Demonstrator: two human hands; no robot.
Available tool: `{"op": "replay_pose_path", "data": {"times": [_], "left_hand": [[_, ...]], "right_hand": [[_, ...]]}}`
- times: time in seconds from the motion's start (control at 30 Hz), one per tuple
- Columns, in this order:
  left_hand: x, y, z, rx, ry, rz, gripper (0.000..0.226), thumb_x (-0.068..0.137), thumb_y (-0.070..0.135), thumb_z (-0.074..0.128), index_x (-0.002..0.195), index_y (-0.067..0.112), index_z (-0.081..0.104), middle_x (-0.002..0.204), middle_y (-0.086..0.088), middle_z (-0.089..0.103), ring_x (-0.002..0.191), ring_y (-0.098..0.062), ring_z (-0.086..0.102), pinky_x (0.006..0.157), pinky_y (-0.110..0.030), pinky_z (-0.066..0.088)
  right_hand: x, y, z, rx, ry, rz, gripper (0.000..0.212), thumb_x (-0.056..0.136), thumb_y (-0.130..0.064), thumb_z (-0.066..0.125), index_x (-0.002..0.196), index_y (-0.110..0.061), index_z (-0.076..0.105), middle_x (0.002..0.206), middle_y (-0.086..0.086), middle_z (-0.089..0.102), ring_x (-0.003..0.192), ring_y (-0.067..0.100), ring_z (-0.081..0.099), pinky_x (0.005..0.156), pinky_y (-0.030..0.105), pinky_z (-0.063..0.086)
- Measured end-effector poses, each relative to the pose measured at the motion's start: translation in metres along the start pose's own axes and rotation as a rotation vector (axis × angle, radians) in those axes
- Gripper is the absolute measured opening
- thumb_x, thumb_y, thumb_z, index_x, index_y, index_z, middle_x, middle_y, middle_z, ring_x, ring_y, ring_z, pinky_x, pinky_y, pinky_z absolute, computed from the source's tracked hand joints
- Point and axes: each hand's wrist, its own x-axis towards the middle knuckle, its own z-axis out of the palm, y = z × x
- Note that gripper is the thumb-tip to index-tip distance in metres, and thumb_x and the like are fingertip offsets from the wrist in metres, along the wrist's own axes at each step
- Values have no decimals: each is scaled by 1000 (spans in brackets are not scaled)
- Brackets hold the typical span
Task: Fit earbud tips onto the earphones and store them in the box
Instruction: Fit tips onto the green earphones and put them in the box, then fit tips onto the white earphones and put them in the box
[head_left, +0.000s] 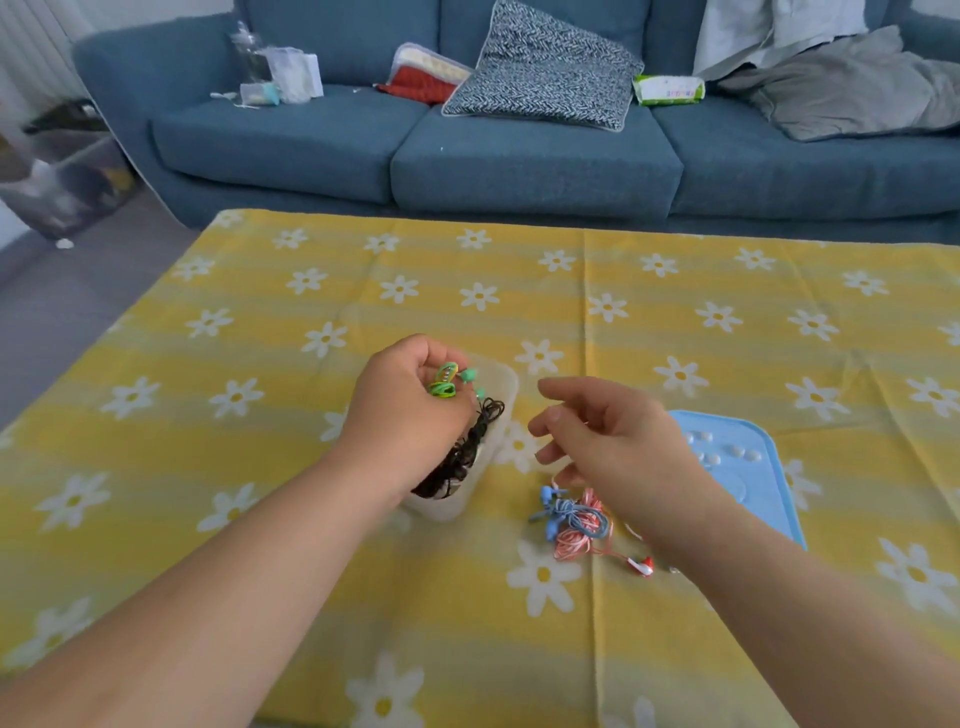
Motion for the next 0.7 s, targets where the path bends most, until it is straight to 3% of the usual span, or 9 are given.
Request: {"op": "replay_pose_path", "data": {"times": [0.1,0.2,0.27,0.33,0.4,0.5,0.7], "left_hand": [[11,-23,-24,179,31,-37,21,83,7,72,89,27,68,86,3,70,78,-30,74,73,-41,60],[18,-35,-28,192,19,-67,25,80,5,74,90,27,67,83,4,69,78,-26,73,71,-37,59],[22,-33,-25,177,-13,-48,33,78,8,80,101,28,67,91,7,69,83,-17,68,70,-27,53],[25,-29,-22,174,-79,-32,48,77,12,84,118,29,64,108,10,65,97,-10,64,77,-22,49],[30,-28,-19,176,-133,-29,59,78,13,84,129,28,59,124,8,61,113,-11,62,94,-28,51],[35,-29,-14,285,-139,-15,51,82,13,77,128,29,61,134,7,60,123,-14,60,104,-35,50],[23,-6,-17,629,-42,167,27,92,22,67,118,27,68,125,7,64,114,-19,62,93,-34,51]], "right_hand": [[5,-4,23,-6,-38,18,23,100,-11,55,110,-23,72,88,-3,78,73,10,73,71,38,61],[9,-5,38,-12,-39,31,19,100,-13,58,105,-22,74,86,-1,78,71,12,72,70,39,62],[11,-4,43,-10,-23,41,17,99,-14,60,104,-21,74,86,0,78,70,11,72,68,37,62],[14,-3,44,2,-17,49,16,99,-13,61,103,-20,75,85,0,78,70,12,72,64,33,61],[17,-1,44,23,-14,56,16,99,-12,61,101,-20,75,84,1,78,70,13,71,61,29,57],[20,0,39,40,4,69,18,99,-10,59,102,-18,75,85,4,78,69,14,71,59,27,54],[20,0,17,8,33,97,17,100,-10,57,103,-15,73,84,4,77,70,16,71,62,35,59]]}}
